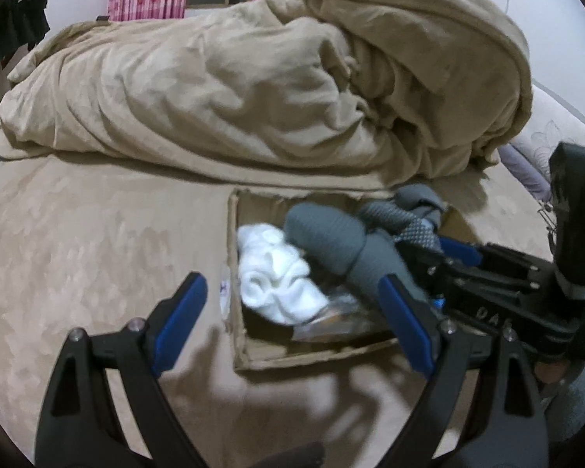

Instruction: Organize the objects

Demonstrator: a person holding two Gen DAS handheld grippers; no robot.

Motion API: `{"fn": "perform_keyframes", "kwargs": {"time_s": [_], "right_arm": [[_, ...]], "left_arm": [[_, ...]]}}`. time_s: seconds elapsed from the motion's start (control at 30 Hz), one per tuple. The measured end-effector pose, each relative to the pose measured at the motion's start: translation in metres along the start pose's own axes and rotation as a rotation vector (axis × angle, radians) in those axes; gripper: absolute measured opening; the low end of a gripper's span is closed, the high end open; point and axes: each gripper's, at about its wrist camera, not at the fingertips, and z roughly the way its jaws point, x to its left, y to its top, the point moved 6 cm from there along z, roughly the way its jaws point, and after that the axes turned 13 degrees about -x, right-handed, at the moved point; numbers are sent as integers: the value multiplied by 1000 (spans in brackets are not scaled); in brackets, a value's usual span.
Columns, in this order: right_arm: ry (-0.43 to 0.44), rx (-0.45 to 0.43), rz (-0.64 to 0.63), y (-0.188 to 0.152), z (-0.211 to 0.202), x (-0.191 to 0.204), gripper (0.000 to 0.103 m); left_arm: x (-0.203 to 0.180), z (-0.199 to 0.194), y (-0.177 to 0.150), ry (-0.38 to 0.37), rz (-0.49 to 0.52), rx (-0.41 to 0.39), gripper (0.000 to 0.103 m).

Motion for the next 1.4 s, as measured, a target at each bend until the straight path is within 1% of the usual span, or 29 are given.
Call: {"fn": "perform_keyframes", "kwargs": {"time_s": [0.07,0.1,0.13,0.17,0.43,0.77,0.93,1.1,1.2,1.33,1.4], "right_arm": [[-6,-4,9,-1,-1,-4,57],[-6,-6,14,0,-2,-5,60],[-7,-10,19,0,-4,-7,67],[-7,-16,24,1,-7,-8,70],[-3,-55,26,8,-45,-2,70],[-11,-119,-8,14,-118,12,72],[-29,-133,-22,11,-150,17,72],[-56,-147,-35,3,-177,21,72],[-75,-149,-48,-5,-192,25,72],[-101,-155,-69,-18,-210,31,72],[-106,-163,-69,-24,-220,32,72]], "left_arm": [[0,0,-3,3,0,7,91],[0,0,-3,3,0,8,91],[-1,-1,-4,4,1,9,91],[-2,-4,-4,4,1,8,91],[-12,-39,-2,10,4,0,91],[-32,-114,3,23,16,-60,91],[-36,-140,1,28,-2,-80,91],[-43,-160,-14,30,-7,-73,91],[-50,-172,-27,18,-21,-64,91],[-61,-187,-42,22,-7,-55,91],[-65,-196,-47,24,6,-63,91]]}}
